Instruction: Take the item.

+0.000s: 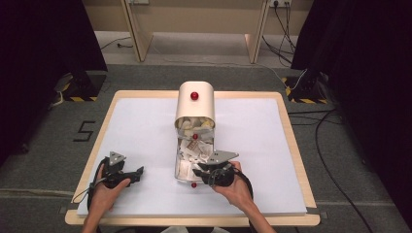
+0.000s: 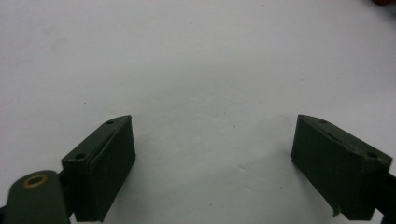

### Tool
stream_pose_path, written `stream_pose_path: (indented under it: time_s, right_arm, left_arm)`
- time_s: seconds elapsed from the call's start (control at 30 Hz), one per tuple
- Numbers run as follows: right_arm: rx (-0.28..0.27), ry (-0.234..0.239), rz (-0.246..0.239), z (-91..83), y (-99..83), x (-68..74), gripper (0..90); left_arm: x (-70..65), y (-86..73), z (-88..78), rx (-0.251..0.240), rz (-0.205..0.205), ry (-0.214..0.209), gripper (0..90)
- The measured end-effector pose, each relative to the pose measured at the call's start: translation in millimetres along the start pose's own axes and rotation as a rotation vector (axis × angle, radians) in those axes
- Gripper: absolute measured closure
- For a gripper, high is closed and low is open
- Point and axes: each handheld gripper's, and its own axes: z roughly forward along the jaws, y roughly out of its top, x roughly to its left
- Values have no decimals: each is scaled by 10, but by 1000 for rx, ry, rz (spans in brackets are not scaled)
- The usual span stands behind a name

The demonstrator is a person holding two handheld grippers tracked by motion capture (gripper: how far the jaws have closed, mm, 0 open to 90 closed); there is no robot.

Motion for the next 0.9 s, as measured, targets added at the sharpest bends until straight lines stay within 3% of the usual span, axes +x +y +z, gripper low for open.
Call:
stream_pose_path:
  time_s: [0.27,0.53,0.9]
  right_arm:
    - [-1,5,-6,-5,-15,-6,797]
    - [-38,4,-18,-86,52,28,804]
    - [-85,-19,20,-192,81,-54,803]
  left_arm:
    - [-1,0,0,0,-1,0,126]
    - [0,-1,0,0,-2,0,126]
    - [0,0,0,0,-1,0,126]
